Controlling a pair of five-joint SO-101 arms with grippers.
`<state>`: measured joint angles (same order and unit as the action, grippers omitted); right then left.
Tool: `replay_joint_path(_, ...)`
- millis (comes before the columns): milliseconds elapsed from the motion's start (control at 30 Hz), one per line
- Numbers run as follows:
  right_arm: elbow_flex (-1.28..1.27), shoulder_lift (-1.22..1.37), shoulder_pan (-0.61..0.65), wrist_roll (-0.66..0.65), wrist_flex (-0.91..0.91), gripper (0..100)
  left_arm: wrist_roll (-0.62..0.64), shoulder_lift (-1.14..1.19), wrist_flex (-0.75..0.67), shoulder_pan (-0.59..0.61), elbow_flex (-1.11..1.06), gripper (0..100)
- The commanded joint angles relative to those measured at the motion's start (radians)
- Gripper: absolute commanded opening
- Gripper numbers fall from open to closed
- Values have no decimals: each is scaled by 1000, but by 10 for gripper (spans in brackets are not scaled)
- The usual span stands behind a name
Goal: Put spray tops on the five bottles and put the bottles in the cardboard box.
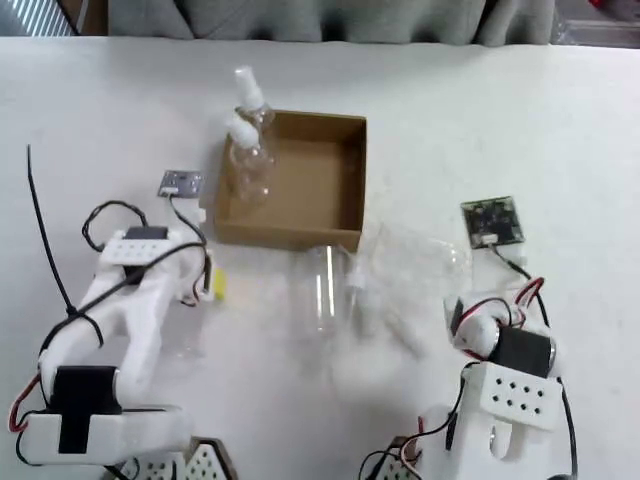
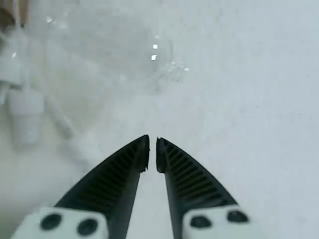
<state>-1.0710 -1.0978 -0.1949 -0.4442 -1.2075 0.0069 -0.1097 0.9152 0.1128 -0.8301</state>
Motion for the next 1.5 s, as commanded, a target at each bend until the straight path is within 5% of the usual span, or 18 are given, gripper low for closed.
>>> replay_joint_path(0,64,-7,97,-54,-104,15,-3,-12,-3,8,51,21)
replay_joint_path(367,-91,-5,263,-144,-44,164,-3,-12,-3,8,51,21)
replay_joint_path(600,-135,-5,357,-222,-44,166,-3,-12,-3,8,51,21)
replay_joint_path(1467,-327,38,369,-221,185,165,-3,-7,-3,-15,48,21)
